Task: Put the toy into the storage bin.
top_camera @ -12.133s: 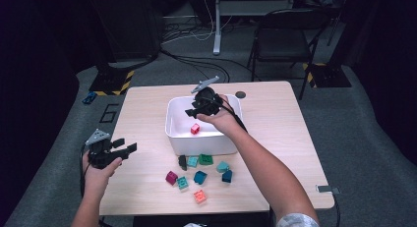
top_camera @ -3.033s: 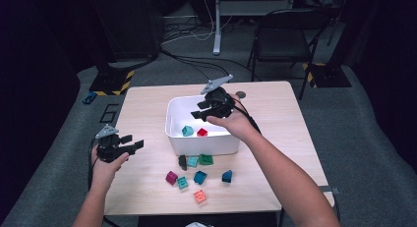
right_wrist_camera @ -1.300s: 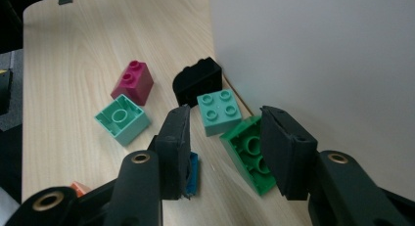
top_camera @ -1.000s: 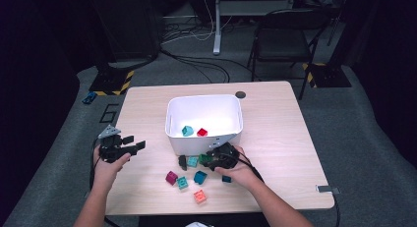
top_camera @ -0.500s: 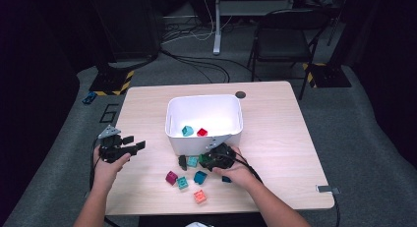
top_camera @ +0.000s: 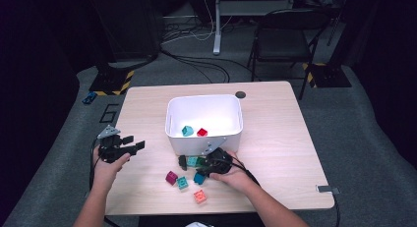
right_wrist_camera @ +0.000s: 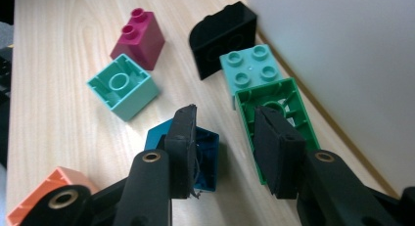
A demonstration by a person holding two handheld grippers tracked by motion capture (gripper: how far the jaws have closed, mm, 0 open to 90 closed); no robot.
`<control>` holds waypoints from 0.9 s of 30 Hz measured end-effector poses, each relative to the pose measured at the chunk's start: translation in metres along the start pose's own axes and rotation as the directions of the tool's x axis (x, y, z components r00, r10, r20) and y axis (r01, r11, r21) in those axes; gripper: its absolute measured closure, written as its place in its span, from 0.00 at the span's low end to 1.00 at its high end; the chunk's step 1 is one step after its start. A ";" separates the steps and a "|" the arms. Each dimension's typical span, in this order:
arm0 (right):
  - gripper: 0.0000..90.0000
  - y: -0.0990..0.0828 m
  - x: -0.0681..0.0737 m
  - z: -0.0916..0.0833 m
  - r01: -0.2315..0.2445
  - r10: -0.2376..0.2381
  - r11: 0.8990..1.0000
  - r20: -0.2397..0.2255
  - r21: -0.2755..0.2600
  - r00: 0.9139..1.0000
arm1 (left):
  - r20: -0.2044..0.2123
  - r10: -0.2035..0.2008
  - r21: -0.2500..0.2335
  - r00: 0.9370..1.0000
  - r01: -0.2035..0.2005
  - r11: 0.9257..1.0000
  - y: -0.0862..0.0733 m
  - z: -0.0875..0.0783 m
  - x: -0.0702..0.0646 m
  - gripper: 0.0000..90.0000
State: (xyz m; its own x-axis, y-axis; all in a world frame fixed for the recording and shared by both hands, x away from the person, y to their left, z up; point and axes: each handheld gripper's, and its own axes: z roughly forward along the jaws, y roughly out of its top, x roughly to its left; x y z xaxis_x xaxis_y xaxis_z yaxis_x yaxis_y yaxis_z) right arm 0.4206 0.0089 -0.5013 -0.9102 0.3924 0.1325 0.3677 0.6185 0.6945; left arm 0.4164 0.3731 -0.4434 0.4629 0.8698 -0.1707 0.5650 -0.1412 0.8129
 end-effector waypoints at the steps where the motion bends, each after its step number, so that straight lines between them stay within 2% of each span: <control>1: 0.69 0.000 0.000 0.000 0.011 -0.011 1.000 -0.003 0.000 1.000 | 0.000 0.000 0.000 1.000 0.000 1.000 0.000 0.000 0.000 0.40; 7: 0.68 0.002 0.004 -0.005 0.013 -0.013 1.000 0.003 -0.027 1.000 | 0.001 0.000 0.004 1.000 0.000 1.000 0.000 0.000 0.000 0.40; 17: 0.60 0.002 -0.005 -0.011 0.025 -0.022 0.998 0.055 -0.061 0.998 | -0.001 -0.004 -0.004 1.000 0.004 1.000 -0.001 0.001 -0.001 0.40; 22: 0.57 0.004 -0.006 -0.009 0.040 -0.036 0.997 0.066 -0.064 0.997 | 0.001 0.003 0.003 1.000 -0.003 1.000 0.000 0.001 0.000 0.40; 27: 0.56 0.004 -0.009 -0.006 0.035 -0.032 0.998 0.061 -0.050 0.998 | 0.004 0.001 0.006 1.000 -0.001 1.000 0.000 0.001 0.000 0.40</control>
State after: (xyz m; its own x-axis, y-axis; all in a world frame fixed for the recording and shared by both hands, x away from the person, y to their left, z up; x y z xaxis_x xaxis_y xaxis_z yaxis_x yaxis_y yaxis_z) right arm 0.4295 0.0035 -0.4953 -0.9081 0.4135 0.0666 0.3255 0.5967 0.7335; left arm 0.4164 0.3727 -0.4439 0.4664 0.8677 -0.1722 0.5688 -0.1450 0.8096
